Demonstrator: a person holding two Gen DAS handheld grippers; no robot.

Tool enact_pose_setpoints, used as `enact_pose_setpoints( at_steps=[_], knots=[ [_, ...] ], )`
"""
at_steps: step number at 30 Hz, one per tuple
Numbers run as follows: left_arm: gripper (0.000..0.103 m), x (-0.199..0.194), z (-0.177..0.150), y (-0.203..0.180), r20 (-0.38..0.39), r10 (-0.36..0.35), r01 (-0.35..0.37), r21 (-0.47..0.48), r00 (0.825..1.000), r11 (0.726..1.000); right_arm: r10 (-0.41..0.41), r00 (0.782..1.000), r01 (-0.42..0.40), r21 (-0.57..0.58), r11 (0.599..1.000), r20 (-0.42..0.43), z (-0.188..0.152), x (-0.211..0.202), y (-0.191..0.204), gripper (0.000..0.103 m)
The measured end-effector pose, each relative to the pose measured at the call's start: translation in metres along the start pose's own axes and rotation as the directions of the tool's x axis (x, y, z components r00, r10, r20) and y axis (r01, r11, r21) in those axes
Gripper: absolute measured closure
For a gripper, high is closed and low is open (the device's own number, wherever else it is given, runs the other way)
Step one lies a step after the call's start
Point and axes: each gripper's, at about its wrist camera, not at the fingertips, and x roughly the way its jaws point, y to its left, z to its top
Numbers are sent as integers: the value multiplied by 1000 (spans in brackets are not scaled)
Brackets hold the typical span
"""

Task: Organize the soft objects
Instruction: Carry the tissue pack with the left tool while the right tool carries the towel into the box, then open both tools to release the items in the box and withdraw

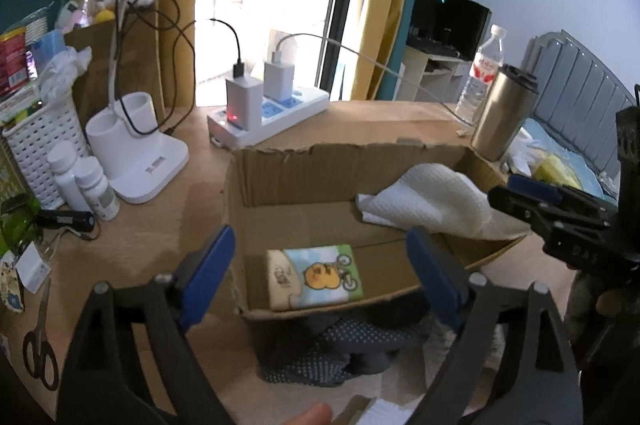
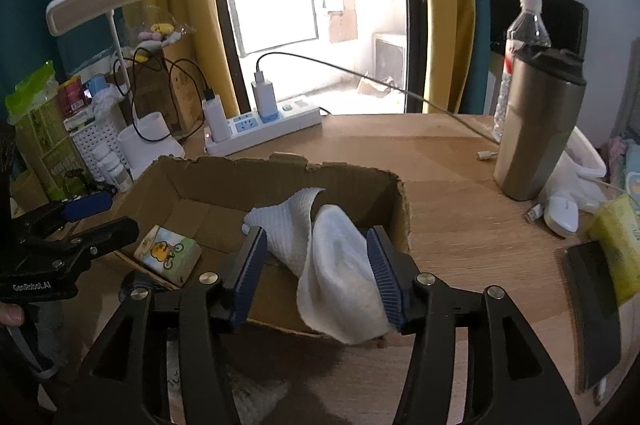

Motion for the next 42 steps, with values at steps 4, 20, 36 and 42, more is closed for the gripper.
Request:
enact_pose_setpoints(
  at_steps=[4, 20, 36, 42],
  knots=[
    [14, -10, -1, 0, 19, 2, -2, -5, 1000, 1000, -8, 1000, 8, 6, 1000, 19, -2, -11, 0, 46],
    [13, -44, -16, -11, 61, -10, 10, 2, 998, 1000, -41, 998, 39, 30, 999, 50, -21, -48, -4, 45],
    [13, -59, -36, -24, 54, -31, 31, 14, 998, 999, -50, 997, 48, 29, 998, 57, -44, -71, 1, 39],
    [13, -64, -44, -29, 46, -39, 38, 23, 998, 999, -44, 998, 43, 26, 999, 53, -56, -78, 6, 38]
  ],
)
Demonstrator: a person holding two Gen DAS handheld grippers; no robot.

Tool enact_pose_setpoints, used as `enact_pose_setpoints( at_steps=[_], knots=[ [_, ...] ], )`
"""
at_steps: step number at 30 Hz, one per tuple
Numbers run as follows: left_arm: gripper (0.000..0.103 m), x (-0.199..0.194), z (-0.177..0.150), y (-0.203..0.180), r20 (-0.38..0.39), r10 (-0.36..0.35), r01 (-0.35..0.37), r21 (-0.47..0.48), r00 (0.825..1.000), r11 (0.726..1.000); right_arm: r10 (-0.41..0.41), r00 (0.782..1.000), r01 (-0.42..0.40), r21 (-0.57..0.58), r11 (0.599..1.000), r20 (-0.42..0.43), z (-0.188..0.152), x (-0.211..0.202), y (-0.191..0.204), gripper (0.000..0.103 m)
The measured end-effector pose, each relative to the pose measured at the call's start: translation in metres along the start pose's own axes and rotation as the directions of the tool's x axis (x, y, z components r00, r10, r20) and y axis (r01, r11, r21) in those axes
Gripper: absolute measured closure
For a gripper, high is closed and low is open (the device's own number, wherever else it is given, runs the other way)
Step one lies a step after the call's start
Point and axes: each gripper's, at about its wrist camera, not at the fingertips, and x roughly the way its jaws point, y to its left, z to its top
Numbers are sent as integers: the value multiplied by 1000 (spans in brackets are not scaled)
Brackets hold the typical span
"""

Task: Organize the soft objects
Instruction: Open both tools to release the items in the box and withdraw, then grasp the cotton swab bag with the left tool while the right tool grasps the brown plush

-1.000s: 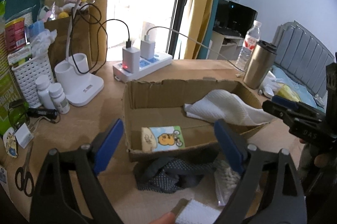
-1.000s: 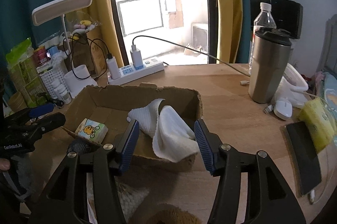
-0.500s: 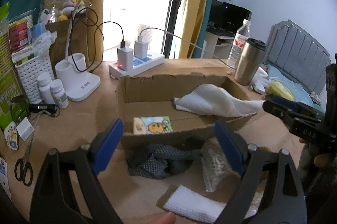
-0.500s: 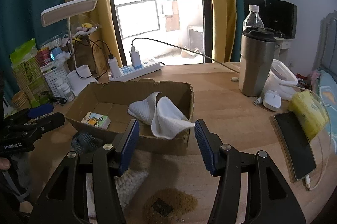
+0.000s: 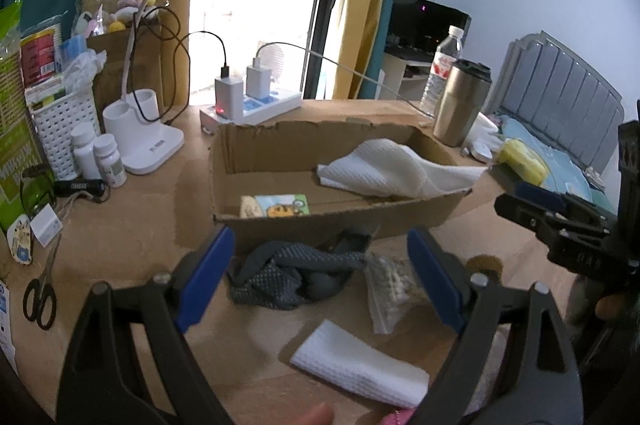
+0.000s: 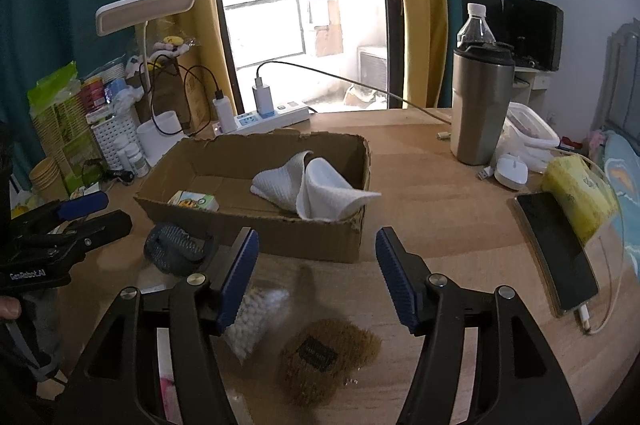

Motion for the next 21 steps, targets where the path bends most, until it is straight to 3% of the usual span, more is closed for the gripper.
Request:
enact_pose_setpoints(
  at_steps=[9, 21],
  knots=[
    [13, -2, -11, -10, -25, -8, 8, 13, 1000, 1000, 15, 1000, -16, -14, 1000, -27, -16, -2, 5, 28],
    [5, 9, -17, -24, -61, -2, 4, 30, 998, 1000, 23, 995, -23, 3, 1000, -102, -41, 11, -8, 27]
  ],
)
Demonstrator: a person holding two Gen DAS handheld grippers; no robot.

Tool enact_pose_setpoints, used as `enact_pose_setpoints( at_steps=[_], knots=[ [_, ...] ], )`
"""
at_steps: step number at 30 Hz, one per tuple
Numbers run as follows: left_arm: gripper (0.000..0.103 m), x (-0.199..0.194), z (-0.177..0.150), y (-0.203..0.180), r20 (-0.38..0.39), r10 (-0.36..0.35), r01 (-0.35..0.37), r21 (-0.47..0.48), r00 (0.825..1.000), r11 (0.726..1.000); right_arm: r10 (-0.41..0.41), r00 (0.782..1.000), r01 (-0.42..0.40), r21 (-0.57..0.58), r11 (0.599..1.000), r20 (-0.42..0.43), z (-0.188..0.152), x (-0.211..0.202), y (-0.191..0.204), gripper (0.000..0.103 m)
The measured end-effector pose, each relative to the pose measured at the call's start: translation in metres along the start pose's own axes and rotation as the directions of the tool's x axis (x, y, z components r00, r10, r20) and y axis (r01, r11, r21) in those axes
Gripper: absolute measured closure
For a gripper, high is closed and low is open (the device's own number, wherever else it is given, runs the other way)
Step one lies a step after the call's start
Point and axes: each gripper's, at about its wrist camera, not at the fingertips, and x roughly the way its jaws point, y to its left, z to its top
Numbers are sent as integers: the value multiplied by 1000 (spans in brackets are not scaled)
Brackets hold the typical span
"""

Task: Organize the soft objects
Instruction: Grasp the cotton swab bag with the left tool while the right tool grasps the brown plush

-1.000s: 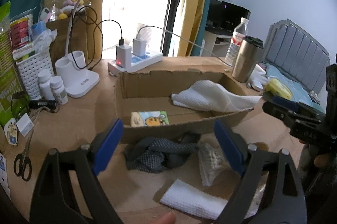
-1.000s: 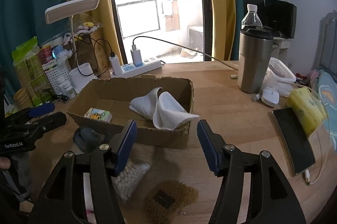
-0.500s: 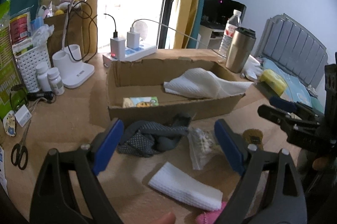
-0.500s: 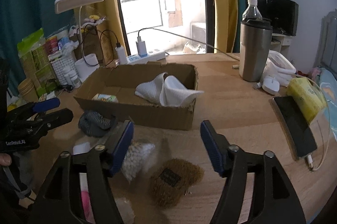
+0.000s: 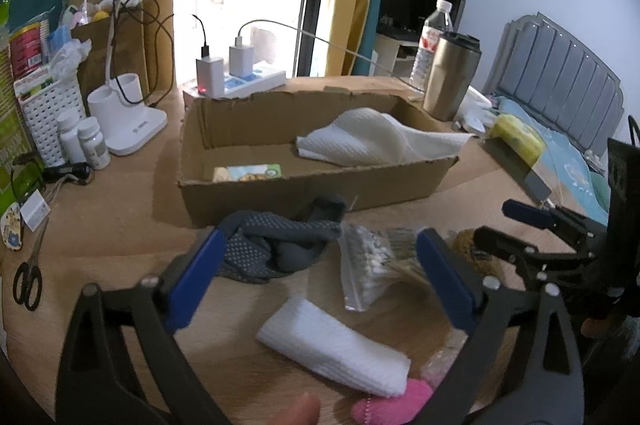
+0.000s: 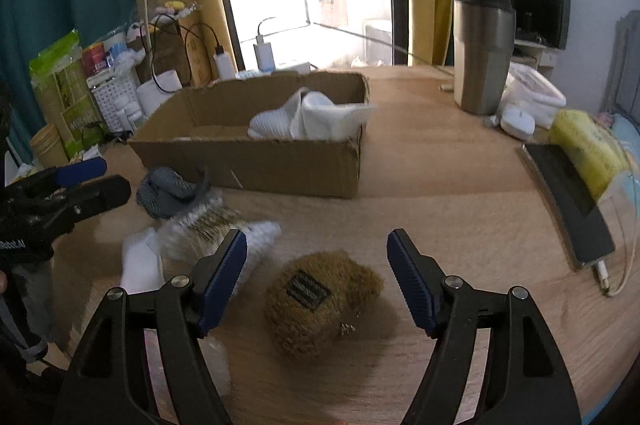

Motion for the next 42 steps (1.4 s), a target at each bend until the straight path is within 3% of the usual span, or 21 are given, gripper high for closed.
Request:
enact_pose_setpoints(
  at_steps=[10, 19, 27, 42],
  knots=[
    [5, 21, -1, -24, -69, -9, 12, 37, 998, 999, 22, 999, -22, 1, 1000, -46, -11, 12, -13, 27],
    [5, 45, -1, -48, -136, 39, -23, 120, 990, 993, 59, 993, -61, -17, 998, -103, -15, 23, -14, 27],
    [5, 68, -3, -61, -205, 41, -11, 142, 978, 990, 75, 990, -81, -43, 996, -122, -15, 26, -14, 41],
    [5, 90, -5, -60, -293, 14, 23, 122, 956, 992, 41, 994, -46, -42, 998, -102, -14, 20, -30, 48]
  ],
)
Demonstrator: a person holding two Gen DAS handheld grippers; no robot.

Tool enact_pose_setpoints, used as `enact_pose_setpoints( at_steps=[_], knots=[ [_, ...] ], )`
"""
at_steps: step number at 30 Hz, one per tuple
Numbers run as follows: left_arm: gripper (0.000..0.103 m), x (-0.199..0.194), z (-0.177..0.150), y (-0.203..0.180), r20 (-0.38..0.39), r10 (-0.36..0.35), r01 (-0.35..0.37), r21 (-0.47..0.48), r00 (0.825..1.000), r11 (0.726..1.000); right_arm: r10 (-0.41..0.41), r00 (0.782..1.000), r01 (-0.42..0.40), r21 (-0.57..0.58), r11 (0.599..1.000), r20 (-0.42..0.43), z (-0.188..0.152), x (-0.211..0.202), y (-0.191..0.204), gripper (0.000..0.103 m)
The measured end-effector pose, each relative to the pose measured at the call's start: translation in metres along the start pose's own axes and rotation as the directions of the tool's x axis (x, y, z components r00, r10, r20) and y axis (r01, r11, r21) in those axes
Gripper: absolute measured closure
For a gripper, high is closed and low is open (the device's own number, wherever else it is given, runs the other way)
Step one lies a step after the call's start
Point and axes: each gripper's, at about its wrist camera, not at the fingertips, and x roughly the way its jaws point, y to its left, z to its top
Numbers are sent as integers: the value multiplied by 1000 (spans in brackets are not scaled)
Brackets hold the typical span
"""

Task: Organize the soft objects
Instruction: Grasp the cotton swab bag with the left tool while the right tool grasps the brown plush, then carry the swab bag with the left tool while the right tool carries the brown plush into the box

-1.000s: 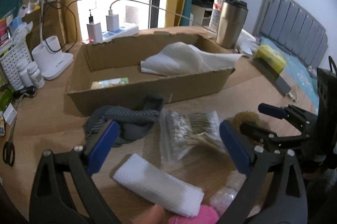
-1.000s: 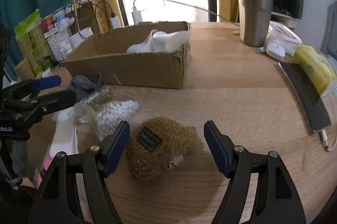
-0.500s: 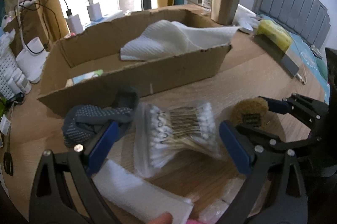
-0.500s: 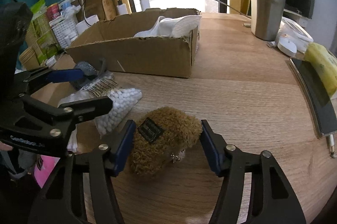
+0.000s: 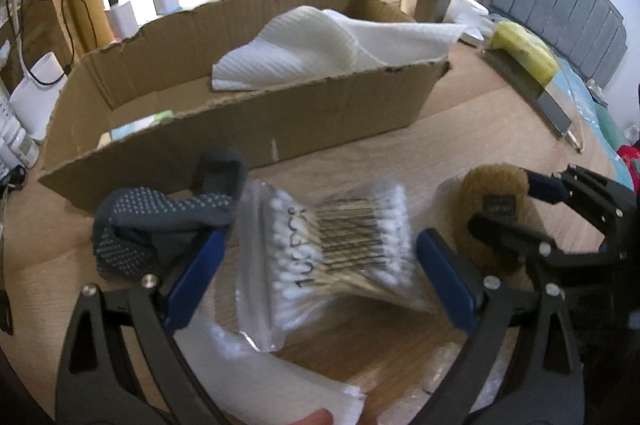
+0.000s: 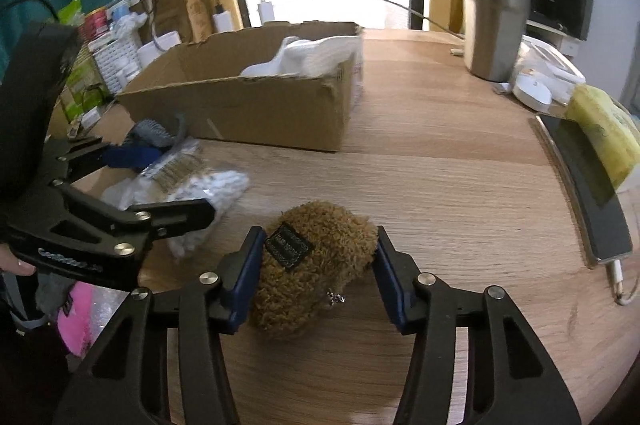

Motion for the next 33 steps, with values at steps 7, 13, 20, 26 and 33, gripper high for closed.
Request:
enact_pose_setpoints(
  at_steps=[7, 13, 20, 26, 33],
  knots=[
    [21, 7, -1, -4, -22, -22, 22, 20, 1000, 1000, -27, 1000, 27, 29, 999, 9, 1, -5, -16, 48],
    [29, 4, -2, -4, -12, -55, 55, 28, 998, 998, -34, 999, 33, 41, 999, 26, 6, -11, -18, 49],
    [30, -14, -5, -4, 35, -111, 109, 53, 993, 993, -49, 997, 47, 35, 998, 57, 17, -20, -16, 49],
    [30, -34, -3, -4, 90, -140, 134, 64, 986, 989, -67, 994, 65, 28, 997, 82, 28, -28, -16, 49],
    [30, -53, 1, 6, 150, -146, 139, 54, 978, 989, -77, 990, 76, 14, 997, 114, 43, -35, -11, 49]
  ],
)
